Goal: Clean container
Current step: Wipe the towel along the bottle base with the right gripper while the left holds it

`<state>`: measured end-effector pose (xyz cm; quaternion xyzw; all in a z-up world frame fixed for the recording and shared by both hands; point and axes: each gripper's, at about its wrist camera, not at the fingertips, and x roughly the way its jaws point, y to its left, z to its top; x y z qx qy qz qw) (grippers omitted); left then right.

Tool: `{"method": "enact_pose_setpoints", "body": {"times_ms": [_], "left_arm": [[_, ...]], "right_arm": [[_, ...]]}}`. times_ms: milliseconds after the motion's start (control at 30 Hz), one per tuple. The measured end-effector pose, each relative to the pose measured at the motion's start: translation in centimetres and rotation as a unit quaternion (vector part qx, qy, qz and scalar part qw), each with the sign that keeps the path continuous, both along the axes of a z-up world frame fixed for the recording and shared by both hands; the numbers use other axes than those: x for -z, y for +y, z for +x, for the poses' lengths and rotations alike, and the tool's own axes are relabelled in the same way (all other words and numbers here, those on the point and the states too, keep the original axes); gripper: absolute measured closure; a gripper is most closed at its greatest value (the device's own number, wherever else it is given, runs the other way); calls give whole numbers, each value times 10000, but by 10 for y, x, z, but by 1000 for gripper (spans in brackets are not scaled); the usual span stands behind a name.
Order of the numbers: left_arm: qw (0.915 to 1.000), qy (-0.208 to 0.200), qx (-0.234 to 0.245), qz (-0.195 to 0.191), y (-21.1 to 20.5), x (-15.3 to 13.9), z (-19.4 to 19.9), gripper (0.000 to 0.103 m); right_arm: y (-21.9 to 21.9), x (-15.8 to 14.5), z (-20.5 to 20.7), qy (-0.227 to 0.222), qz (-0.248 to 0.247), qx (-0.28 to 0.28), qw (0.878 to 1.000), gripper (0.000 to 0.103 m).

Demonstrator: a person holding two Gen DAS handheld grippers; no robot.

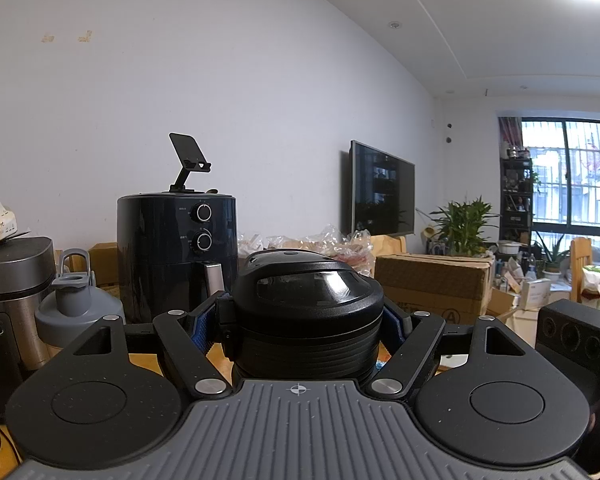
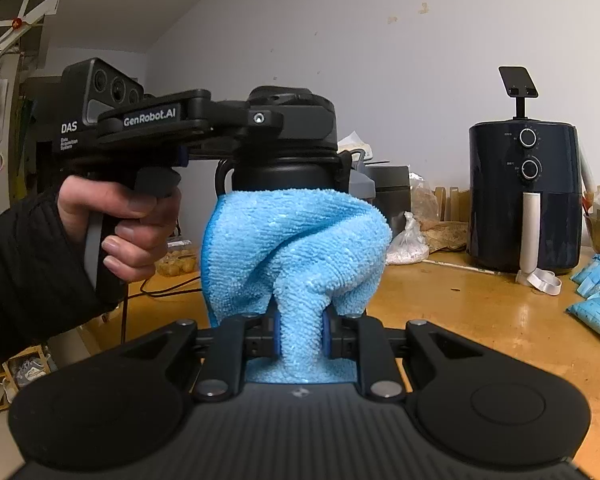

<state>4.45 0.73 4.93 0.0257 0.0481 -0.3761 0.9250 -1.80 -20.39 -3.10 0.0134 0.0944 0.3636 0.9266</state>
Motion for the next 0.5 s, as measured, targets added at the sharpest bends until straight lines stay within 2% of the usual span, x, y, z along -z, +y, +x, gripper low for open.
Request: {"method": "enact_pose_setpoints", "body": {"times_ms": [500], "left_arm": [[10000,-2,5,17,-10,-4,1,28]], "right_arm": [[-6,-39,-5,-527,321,74,9981,89]]}}
